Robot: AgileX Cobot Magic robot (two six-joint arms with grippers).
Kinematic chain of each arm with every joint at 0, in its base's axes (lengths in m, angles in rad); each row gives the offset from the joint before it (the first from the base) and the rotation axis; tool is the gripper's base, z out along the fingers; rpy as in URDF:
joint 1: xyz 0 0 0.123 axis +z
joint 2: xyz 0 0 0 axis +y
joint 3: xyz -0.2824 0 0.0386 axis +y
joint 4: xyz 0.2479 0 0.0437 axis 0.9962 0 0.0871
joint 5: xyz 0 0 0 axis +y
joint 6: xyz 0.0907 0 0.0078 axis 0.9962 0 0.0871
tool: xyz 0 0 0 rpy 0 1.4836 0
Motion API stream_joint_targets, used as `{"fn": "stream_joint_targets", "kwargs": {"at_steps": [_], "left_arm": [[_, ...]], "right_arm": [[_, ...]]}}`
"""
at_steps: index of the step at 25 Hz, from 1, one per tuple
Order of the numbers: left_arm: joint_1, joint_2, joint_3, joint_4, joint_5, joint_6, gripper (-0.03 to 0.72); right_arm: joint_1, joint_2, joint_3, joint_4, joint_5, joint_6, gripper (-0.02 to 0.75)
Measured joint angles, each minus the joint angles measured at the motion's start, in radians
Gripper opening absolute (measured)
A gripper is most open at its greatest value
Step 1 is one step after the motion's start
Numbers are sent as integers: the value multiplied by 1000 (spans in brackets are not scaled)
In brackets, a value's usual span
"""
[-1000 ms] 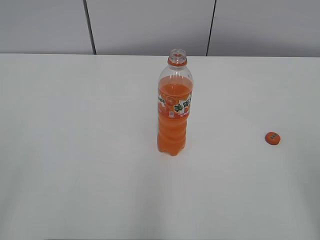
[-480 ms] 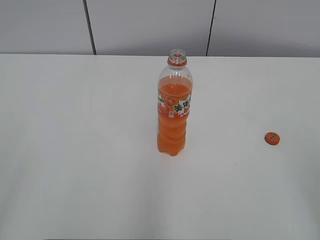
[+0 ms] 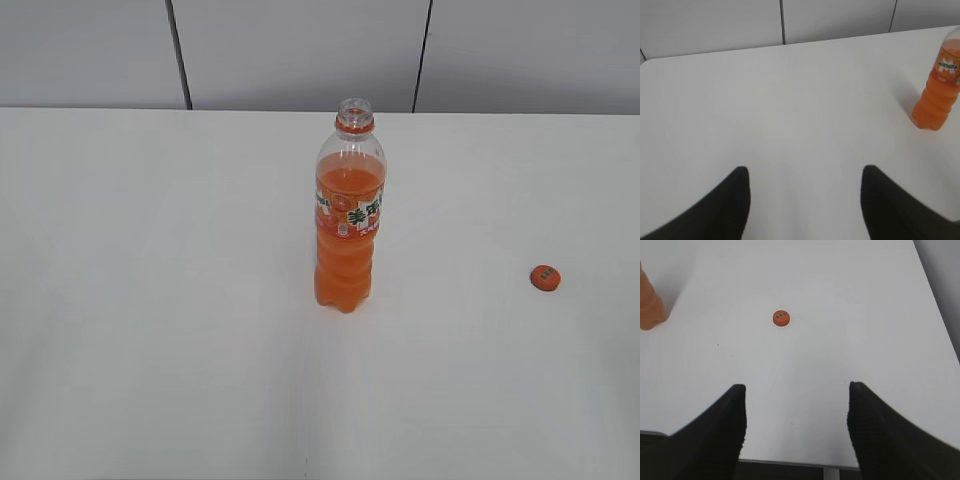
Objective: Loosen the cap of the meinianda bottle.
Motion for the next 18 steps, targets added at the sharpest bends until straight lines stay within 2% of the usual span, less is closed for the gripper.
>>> {"fn": "stream_joint_targets", "kwargs": {"at_steps": [18], "left_arm": [[0, 0, 0, 0, 0, 0, 436]], "right_arm": [[0, 0, 0, -3, 0, 1, 480]]}}
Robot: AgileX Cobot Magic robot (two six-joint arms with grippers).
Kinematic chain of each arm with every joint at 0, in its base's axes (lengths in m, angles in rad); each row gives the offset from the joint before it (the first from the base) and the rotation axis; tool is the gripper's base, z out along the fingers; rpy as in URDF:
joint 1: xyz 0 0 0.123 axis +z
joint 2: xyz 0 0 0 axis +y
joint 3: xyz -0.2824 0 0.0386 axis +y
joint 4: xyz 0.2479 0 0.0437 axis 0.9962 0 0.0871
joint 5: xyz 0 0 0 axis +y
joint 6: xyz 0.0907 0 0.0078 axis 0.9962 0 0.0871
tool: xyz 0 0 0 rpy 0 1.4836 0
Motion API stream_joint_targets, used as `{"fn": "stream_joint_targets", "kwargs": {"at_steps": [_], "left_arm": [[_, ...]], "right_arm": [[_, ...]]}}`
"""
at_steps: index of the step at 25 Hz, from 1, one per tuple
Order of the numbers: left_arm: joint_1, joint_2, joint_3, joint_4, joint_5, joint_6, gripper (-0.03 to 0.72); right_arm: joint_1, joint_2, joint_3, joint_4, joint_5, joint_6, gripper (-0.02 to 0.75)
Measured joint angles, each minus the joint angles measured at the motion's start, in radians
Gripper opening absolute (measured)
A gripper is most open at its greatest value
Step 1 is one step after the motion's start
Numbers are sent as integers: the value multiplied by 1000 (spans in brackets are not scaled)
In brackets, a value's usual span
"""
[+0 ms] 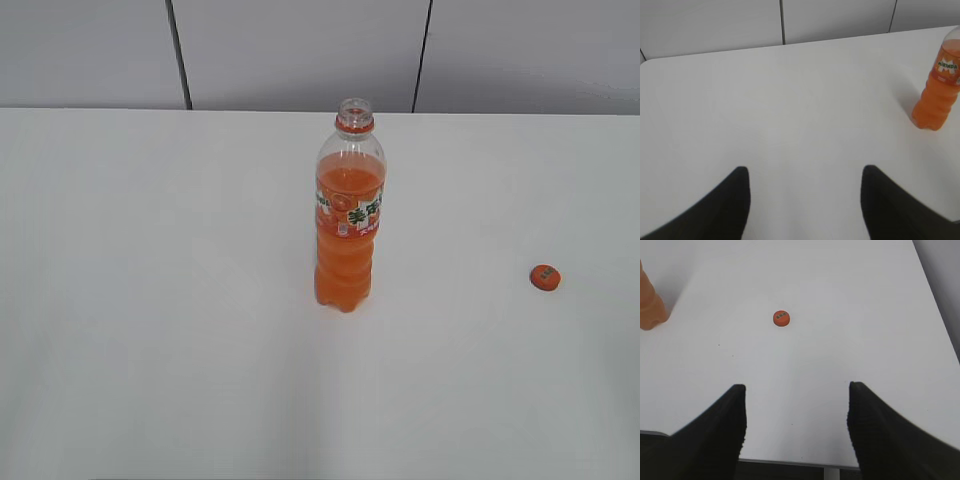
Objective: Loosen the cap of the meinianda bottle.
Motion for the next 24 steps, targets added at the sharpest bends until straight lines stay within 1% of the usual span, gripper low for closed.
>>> {"fn": "stream_joint_targets", "kwargs": {"at_steps": [24], "left_arm": [[0, 0, 0, 0, 0, 0, 436]], "right_arm": [[0, 0, 0, 0, 0, 0, 480]]}}
